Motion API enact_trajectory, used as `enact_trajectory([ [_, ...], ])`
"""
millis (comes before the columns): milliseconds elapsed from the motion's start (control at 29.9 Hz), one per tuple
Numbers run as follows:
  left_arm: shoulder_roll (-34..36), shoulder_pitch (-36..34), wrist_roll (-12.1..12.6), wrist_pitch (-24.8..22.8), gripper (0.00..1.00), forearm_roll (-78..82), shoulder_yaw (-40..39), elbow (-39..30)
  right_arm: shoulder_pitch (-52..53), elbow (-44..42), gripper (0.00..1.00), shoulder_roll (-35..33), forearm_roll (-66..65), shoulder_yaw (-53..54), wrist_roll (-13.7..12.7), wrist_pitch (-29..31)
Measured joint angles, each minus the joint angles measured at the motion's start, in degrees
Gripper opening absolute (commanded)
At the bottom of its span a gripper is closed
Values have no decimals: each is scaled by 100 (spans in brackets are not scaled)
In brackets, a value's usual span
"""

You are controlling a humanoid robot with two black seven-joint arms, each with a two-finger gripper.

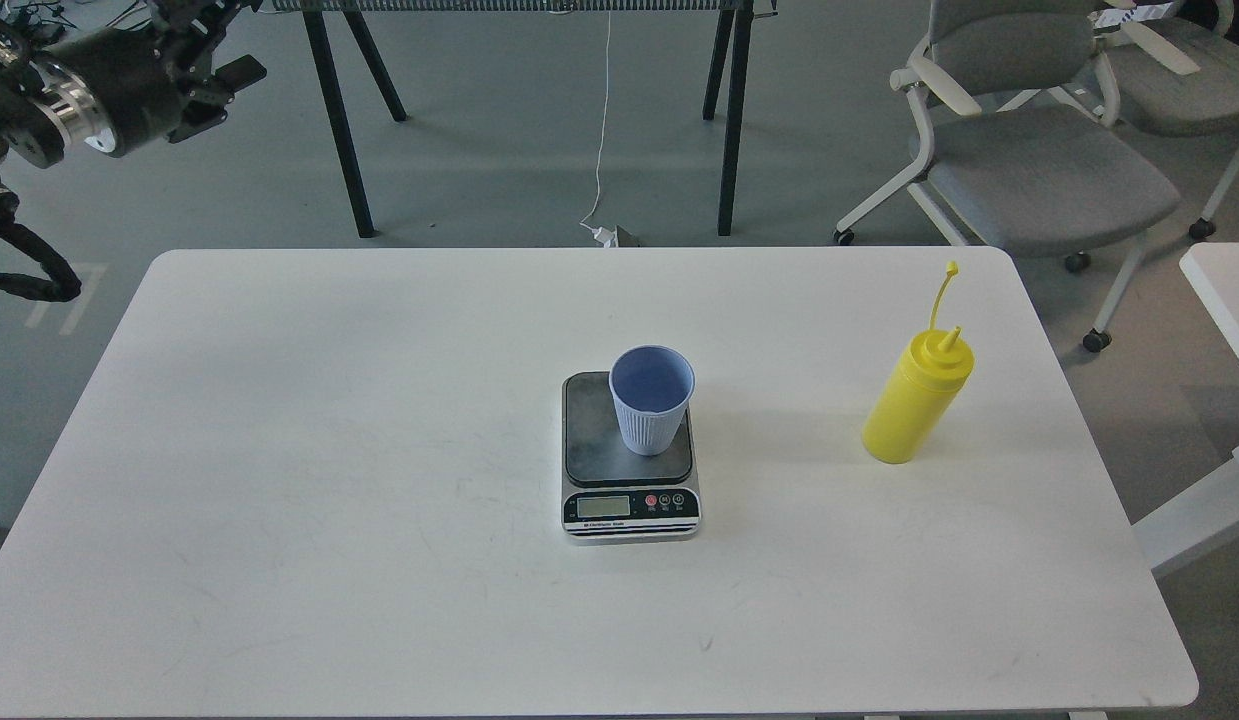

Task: Pour seasoning into cup on scale with both arms
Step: 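Withdraw the left arm away from the cup toward the rest pose, then bring the right gripper up to the yellow squeeze bottle from below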

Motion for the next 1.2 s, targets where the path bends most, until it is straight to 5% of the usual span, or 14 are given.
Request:
enact_trajectory([
  [401,-25,444,-1,0,100,-6,-16,0,-2006,-118,99,307,875,-18,394,2],
  [568,-55,516,-1,0,100,0,-15,0,-2827,-162,99,746,822,-28,284,2],
  [769,-104,582,-1,-1,100,0,-15,-5,-3319,-122,99,1695,489,-43,-184,2],
  [1203,-164,721,-1,-1,100,0,-15,-9,-3272,-183,99,2506,-412,-31,-233,2],
])
